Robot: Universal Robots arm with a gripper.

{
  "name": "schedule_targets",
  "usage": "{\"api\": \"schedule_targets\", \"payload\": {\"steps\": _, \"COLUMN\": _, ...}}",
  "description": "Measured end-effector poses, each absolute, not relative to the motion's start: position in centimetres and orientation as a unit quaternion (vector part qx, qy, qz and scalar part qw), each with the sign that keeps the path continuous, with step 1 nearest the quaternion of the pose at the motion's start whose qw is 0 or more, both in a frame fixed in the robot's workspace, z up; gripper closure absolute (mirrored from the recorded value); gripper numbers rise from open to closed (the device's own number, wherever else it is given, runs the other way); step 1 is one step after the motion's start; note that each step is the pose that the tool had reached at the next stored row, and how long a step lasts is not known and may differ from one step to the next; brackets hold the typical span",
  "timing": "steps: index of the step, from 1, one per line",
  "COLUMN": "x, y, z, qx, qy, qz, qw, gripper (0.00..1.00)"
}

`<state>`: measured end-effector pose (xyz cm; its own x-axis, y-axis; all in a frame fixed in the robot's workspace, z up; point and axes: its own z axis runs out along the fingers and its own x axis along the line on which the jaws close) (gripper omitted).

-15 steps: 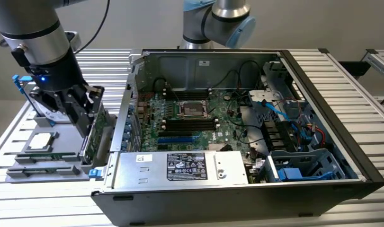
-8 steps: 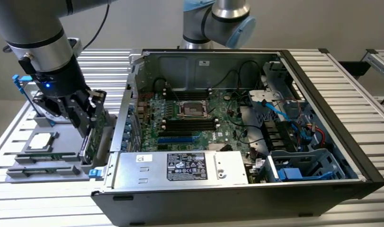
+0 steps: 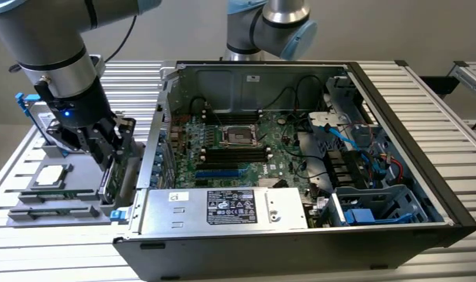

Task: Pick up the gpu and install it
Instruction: 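Pick up the gpu and move the gpu toward the slot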

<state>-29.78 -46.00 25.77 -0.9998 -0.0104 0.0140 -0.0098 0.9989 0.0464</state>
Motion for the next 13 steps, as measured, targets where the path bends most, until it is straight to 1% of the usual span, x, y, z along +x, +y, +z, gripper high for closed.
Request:
{"api": "schedule_targets", "payload": {"steps": 9, "x": -29.9, "y": -46.0, "z": 24.2, "qx": 0.008, "qy": -1.000, "qz": -0.023, "qw": 0.007, "gripper": 0.58}}
{"api": "schedule_targets", "payload": {"steps": 13, "x": -29.8, "y": -46.0, "z": 24.1, "qx": 0.008, "qy": -1.000, "qz": -0.023, "qw": 0.007, "gripper": 0.58}}
